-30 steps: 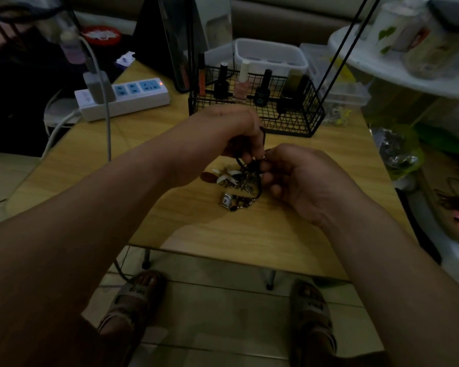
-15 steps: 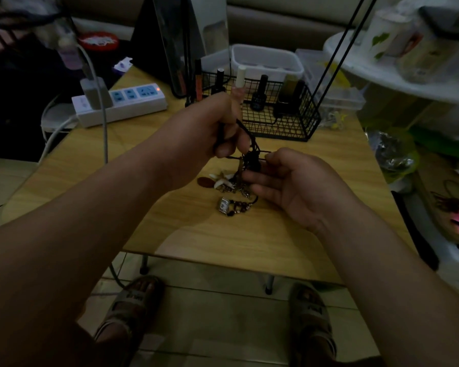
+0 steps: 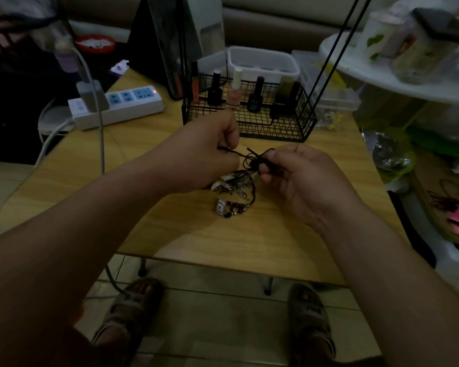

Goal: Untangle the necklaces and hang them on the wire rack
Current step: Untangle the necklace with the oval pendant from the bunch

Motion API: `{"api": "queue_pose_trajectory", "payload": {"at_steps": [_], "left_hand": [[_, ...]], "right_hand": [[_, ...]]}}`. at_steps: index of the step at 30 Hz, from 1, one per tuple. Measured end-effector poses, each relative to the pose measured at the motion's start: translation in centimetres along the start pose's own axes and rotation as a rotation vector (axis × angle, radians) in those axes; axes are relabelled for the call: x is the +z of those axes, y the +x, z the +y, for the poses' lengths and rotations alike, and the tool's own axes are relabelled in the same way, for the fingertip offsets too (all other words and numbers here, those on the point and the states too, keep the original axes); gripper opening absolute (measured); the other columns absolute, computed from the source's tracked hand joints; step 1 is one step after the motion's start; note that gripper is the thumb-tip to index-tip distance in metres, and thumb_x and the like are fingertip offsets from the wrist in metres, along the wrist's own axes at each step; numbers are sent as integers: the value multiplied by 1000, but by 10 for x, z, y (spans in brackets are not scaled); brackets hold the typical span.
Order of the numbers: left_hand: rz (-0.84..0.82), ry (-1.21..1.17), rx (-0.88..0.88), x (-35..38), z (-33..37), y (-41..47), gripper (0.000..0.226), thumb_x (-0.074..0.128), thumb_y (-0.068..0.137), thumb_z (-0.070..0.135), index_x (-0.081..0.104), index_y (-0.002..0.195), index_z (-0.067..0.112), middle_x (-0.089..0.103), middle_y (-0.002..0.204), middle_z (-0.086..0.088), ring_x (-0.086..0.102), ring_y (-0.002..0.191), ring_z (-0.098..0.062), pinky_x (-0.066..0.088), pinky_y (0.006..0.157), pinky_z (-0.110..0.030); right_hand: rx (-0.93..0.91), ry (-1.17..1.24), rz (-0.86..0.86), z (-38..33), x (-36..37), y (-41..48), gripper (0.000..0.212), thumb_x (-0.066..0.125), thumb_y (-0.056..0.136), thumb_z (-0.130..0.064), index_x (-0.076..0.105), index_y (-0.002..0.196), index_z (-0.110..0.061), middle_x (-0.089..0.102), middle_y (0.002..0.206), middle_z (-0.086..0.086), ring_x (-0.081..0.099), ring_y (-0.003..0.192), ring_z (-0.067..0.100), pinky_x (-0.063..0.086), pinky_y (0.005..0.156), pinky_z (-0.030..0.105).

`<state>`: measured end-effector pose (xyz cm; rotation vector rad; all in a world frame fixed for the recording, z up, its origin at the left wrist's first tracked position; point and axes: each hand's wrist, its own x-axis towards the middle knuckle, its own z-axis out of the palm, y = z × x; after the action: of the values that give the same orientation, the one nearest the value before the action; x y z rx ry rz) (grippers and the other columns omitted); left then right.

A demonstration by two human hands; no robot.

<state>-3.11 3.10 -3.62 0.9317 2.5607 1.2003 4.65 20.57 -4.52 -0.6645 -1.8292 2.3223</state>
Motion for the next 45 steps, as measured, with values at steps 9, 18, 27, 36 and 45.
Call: {"api": "queue_pose_trajectory", "payload": {"at_steps": [9, 18, 27, 36, 45], "left_hand": [[59, 352, 185, 9, 0, 0, 7, 60, 102, 36, 65, 99, 31, 55, 70, 15, 51, 67, 1, 31, 55, -27], [147, 327, 232, 16, 0, -1, 9, 62, 100, 30, 56, 96, 24, 63, 88, 7, 58, 80, -15, 46, 64, -37], [72, 344, 209, 15, -3, 0, 19, 59, 103, 29, 66, 121, 32, 68, 89, 11, 63, 81, -10, 49, 63, -30], [27, 408, 197, 15, -4, 2, 20, 55, 104, 37, 67, 119, 32, 55, 75, 19, 54, 70, -2, 36, 56, -29], [23, 220, 100, 14, -2, 3, 11, 55, 106, 32, 61, 96, 29, 62, 79, 7, 56, 70, -6, 39, 56, -31]], "right_hand": [[-13, -43, 10, 3, -3, 3, 3, 64, 95, 0, 64, 93, -2, 73, 82, 13, 73, 78, 20, 60, 72, 30], [-39, -16, 15, 3, 3, 0, 9, 66, 93, 3, 61, 88, -4, 75, 89, 18, 76, 83, 22, 60, 68, 27], [-141, -240, 39, 0, -4, 1, 3, 70, 92, -4, 68, 93, -5, 77, 84, 7, 76, 82, 18, 57, 69, 26], [-165, -257, -45, -2, -8, 3, 8, 70, 93, -4, 70, 87, -9, 75, 82, 6, 75, 87, 25, 61, 79, 35], [-188, -196, 28, 2, -3, 5, 10, 70, 93, -2, 68, 86, -8, 73, 93, 8, 77, 94, 23, 63, 84, 39]]}}
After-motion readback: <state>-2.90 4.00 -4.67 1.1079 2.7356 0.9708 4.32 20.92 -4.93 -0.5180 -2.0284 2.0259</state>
